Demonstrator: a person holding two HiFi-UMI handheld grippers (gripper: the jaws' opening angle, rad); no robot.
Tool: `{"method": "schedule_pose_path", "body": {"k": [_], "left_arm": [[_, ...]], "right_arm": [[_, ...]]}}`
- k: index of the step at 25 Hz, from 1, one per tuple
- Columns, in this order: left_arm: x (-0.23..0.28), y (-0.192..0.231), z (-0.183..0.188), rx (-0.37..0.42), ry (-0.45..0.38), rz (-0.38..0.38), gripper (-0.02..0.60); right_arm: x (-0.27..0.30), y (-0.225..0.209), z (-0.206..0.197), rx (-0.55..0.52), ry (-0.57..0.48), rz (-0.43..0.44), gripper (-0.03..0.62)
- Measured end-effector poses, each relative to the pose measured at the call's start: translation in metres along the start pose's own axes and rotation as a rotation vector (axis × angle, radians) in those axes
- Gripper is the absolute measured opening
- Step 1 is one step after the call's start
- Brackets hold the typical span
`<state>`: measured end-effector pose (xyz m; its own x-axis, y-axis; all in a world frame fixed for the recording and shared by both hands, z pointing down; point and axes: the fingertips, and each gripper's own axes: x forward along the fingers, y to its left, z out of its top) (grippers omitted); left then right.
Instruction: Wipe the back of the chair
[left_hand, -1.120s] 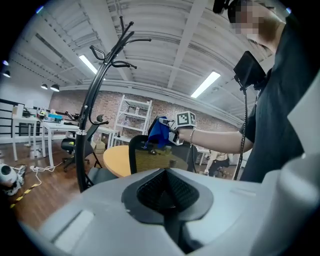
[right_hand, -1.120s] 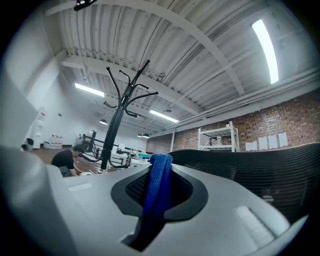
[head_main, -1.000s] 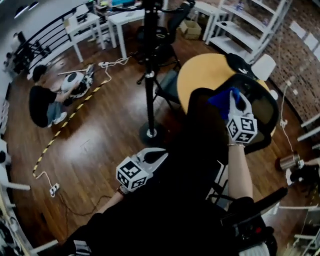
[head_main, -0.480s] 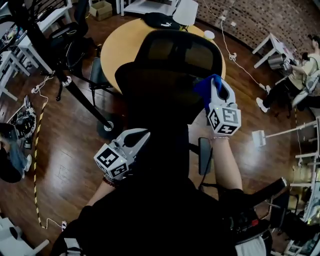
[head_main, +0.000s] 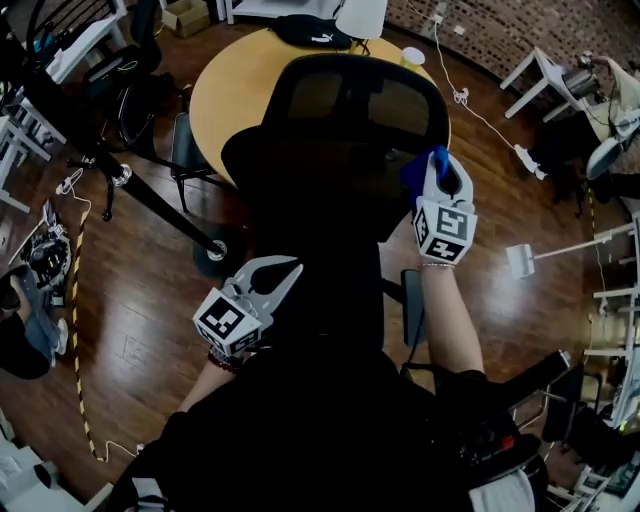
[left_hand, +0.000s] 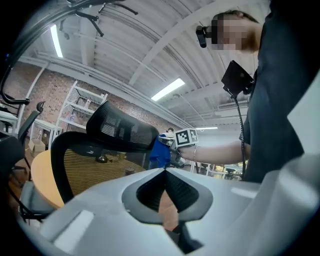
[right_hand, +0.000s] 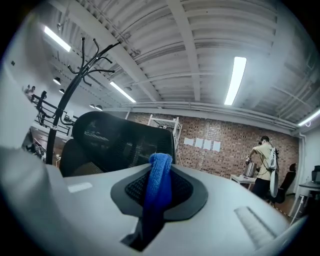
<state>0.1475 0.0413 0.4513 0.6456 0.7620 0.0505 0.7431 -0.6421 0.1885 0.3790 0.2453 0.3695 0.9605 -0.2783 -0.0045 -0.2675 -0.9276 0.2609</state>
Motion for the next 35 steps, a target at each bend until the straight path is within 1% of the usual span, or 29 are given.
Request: {"method": "schedule_pose_path", "body": {"k": [3,5,7,9,13,15,17,20,24,27,31,33,35], "left_arm": [[0.0,0.014,0.011,-0.004,-0.022,0.046,0.006],[0.0,0.026,0.026,0.017,-0.05,0.087,0.006],[0.0,0.033,0.041,0.046,-0.078,0.107,0.006],[-0.001,0.036,0.05,0.091,-0.083,0.107,0.006],[-0.004,0.028,0.052,0.225,-0.07,0.069,0.006],[-0.006,0.02,0.044,0.252,-0.058,0.051,0.006],[-0.009,0.017,0.035,0.243,-0.039,0.048,0.006],[-0.017,0.013,0.023,0.202,-0.007,0.052,0.006],[-0.033,0.008,0.007,0.176,0.01,0.04,0.006],[-0.045,0.006,0.006,0.176,0.003,0.052,0.006],[-0.058,0.002,0.003,0.203,0.027,0.058,0.006],[-0.072,0.001,0.006,0.209,0.029,0.075,0.006],[-0.09,0.007,0.01,0.194,0.003,0.109,0.006]], "right_arm": [[0.008,0.01,0.001,-0.028,-0.001,0.028,0.034],[0.017,0.015,0.003,-0.044,0.002,0.048,0.035],[0.023,0.018,0.007,-0.047,0.003,0.057,0.037],[0.028,0.024,0.01,-0.048,0.0,0.066,0.037],[0.04,0.048,0.015,-0.032,-0.014,0.109,0.037],[0.047,0.064,0.015,-0.029,-0.023,0.137,0.037],[0.055,0.079,0.016,-0.032,-0.034,0.159,0.037],[0.063,0.107,0.027,-0.035,-0.043,0.197,0.037],[0.066,0.159,0.041,-0.046,-0.063,0.283,0.037],[0.064,0.188,0.05,-0.044,-0.079,0.324,0.037],[0.061,0.214,0.059,-0.023,-0.107,0.362,0.037],[0.059,0.227,0.064,0.005,-0.11,0.364,0.037],[0.055,0.244,0.072,0.026,-0.113,0.37,0.037]]}}
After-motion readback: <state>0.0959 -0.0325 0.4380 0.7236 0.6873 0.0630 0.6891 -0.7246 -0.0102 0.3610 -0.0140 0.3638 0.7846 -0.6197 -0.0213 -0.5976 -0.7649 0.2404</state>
